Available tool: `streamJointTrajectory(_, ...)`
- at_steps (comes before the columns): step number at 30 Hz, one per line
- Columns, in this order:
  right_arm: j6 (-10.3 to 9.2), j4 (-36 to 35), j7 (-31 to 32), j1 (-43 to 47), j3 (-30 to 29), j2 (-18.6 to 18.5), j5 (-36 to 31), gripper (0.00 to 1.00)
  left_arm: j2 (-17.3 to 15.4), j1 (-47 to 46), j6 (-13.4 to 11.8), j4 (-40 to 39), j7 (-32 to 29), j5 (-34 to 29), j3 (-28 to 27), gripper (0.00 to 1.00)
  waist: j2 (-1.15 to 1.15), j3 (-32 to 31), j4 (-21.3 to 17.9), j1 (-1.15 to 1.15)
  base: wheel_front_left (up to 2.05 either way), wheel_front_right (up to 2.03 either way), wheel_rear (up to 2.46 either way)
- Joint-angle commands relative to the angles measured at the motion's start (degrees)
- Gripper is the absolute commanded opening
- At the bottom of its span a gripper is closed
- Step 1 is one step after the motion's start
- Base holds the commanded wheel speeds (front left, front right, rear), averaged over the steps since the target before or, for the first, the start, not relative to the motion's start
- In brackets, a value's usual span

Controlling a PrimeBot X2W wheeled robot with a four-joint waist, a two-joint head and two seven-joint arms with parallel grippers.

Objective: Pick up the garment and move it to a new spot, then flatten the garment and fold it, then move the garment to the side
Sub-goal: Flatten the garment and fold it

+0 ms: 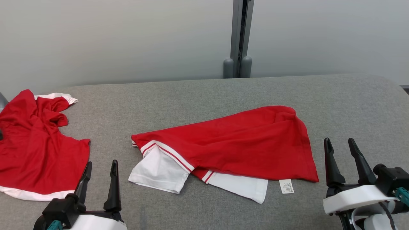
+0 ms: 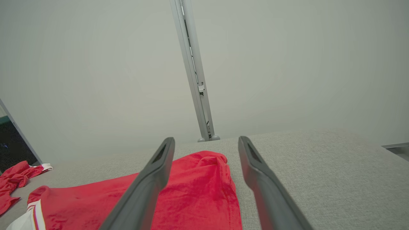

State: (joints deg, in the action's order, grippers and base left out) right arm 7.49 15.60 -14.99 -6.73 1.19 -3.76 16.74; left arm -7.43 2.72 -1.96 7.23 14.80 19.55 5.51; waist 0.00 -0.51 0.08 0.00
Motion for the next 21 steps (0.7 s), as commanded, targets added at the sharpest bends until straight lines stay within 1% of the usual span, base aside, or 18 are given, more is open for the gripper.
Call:
streamJointTrajectory(1,0.01,0.03,-0.29,-0.38,0.09,-0.15,-0.22,1.0,-0.36,-0.48,-0.1,-0.24,-0.06,0.18,-0.03,1.0,0.0,-0.02,0.02,0.0,0.0,0.0,0.0)
streamJointTrajectory(6,0.01,1.32,-0.29,-0.31,0.27,-0.31,-0.11,1.0,-0.47,-0.39,-0.46,-0.34,-0.47,0.43,0.1,1.0,0.0,-0.05,-0.02,0.0,0.0,0.0,0.0)
streamJointTrajectory(11,0.01,4.69,2.11,-1.38,0.09,-1.72,0.22,1.0,-1.15,-0.24,0.07,0.53,-4.03,1.52,0.44,1.0,0.0,0.29,-0.32,0.0,0.0,0.0,0.0)
streamJointTrajectory(17,0.01,11.61,11.56,-4.78,0.72,-3.27,1.2,1.0,-3.53,-2.47,1.44,2.58,-12.88,2.67,2.03,1.0,0.0,2.64,-0.78,0.0,0.0,0.0,0.0)
streamJointTrajectory(21,0.01,15.07,16.71,-7.57,1.52,-3.76,1.86,1.0,-3.9,-4.77,2.1,3.62,-16.4,3.22,3.03,1.0,0.0,4.98,-0.65,0.0,0.0,0.0,0.0)
